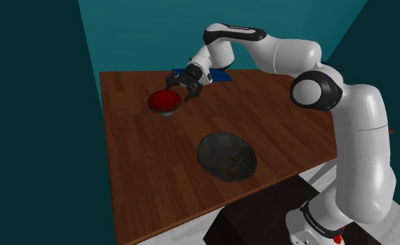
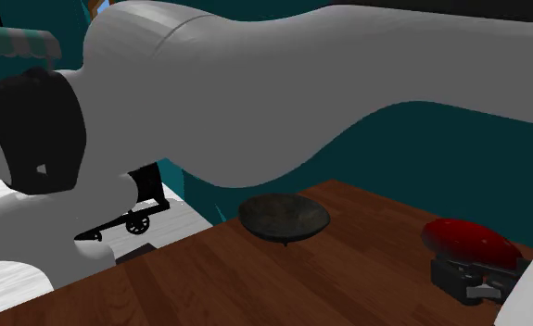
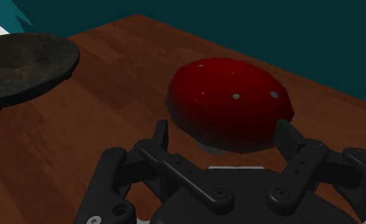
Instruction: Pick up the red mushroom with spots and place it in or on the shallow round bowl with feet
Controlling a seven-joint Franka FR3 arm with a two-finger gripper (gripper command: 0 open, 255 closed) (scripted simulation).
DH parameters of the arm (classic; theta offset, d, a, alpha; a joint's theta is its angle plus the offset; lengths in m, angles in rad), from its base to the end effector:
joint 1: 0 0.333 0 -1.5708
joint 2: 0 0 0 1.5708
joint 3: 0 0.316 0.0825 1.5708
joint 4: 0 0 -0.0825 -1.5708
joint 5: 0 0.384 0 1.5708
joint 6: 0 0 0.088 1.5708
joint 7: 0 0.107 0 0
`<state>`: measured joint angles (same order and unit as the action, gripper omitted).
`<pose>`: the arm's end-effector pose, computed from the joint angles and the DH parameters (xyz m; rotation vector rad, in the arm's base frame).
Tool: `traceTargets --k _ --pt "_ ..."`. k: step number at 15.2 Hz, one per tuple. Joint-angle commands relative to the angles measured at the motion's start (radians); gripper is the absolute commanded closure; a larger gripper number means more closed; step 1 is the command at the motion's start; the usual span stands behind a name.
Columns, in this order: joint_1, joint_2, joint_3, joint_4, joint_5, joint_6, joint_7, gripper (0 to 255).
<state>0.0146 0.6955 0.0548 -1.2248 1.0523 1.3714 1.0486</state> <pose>0.6882 0.1434 0.3937 -1.8662 1.1097 1.2388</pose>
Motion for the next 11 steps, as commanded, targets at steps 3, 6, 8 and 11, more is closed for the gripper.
traceTargets --k 3,6,8,11 --pt "0.068 0.055 -0.049 0.011 -0.026 0.007 0.020 0" --pt "0.086 0.037 -0.045 -0.035 -0.022 0.039 0.007 0" --pt "0.096 0.028 -0.043 -0.057 -0.019 0.055 0.001 0" --pt "0.096 0.028 -0.043 -0.057 -0.019 0.055 0.001 0"
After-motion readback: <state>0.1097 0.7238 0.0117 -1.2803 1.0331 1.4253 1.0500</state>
